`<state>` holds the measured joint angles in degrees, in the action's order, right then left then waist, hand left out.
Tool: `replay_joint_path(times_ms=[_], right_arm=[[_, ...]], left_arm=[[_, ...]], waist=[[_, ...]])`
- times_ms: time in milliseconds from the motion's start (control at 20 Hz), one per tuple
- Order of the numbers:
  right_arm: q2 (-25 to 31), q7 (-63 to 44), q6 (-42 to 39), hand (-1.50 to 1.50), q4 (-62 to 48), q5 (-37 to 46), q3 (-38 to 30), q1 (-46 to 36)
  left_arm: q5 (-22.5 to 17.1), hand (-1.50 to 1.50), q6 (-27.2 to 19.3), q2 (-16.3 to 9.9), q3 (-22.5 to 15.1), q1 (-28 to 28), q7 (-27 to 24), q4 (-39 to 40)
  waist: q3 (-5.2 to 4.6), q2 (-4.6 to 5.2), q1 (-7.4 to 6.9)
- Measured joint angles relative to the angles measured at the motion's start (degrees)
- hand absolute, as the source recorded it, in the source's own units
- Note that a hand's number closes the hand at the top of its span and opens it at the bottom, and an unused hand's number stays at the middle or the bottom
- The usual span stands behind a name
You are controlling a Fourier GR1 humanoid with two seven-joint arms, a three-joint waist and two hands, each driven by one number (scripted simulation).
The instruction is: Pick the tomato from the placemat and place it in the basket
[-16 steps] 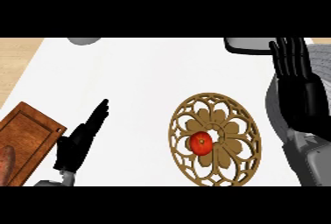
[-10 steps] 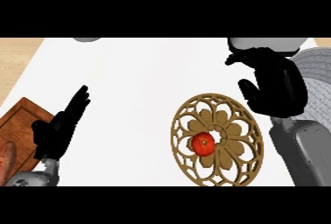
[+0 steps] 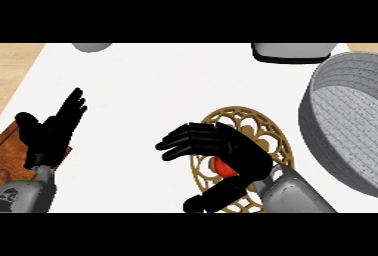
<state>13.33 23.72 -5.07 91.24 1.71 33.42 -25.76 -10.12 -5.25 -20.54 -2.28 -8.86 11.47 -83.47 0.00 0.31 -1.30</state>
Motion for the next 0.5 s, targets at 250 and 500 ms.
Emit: replay_joint_path(times_ms=[250,500], right_arm=[[-3.64,-16.55,0.94,-1.5,5.85,4.68,3.39,-2.74],[1.55,-33.99,-4.15,-1.5,9.94,8.65,2.15,-10.21]], left_arm=[[-0.52,0.0,0.62,-0.57,2.13,-2.14,0.83,2.54],[-0.92,0.0,1.28,-1.43,3.35,-1.63,0.61,3.35]], waist=[[-0.07,-0.4,1.29],[-0.2,-0.93,2.02]])
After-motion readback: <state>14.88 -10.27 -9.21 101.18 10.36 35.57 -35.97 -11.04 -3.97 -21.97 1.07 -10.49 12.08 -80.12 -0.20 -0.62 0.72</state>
